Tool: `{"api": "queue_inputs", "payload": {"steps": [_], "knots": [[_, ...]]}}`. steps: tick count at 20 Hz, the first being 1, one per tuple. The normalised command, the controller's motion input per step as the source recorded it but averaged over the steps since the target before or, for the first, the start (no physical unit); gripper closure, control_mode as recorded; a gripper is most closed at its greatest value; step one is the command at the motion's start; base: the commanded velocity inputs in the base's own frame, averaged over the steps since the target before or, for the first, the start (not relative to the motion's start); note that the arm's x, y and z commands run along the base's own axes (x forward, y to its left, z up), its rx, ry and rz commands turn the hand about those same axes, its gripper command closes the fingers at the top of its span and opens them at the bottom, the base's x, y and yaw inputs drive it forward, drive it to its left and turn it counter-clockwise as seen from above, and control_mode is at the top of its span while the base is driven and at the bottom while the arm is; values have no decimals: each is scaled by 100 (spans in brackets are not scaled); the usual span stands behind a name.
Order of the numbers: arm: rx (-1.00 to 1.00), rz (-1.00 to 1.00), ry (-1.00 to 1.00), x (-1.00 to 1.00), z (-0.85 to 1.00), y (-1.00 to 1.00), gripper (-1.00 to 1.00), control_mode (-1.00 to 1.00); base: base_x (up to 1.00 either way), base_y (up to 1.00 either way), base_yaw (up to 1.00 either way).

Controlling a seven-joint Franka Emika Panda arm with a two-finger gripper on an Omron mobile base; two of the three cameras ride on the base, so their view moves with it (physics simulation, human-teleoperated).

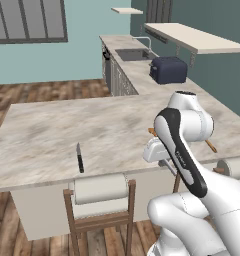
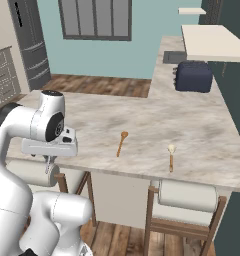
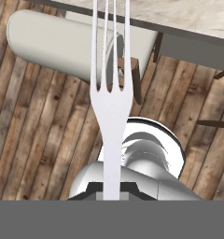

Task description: Pick up the metallic utensils from the counter and place them in the open drawer. Make sure not to pick up any wooden utensils.

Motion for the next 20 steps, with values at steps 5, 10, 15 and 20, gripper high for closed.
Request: {"api": "queue_inputs", "payload": {"steps": [5, 10, 15, 20], "knots": [[0, 0, 0, -3, 0, 0, 100, -100, 0, 0, 0], [0, 0, 0, 0, 0, 0, 100, 100, -60, 19, 5], [0, 0, 0, 0, 0, 0, 100, 100, -11, 83, 58], [0, 0, 0, 0, 0, 0, 100, 100, 0, 60, 78]]}}
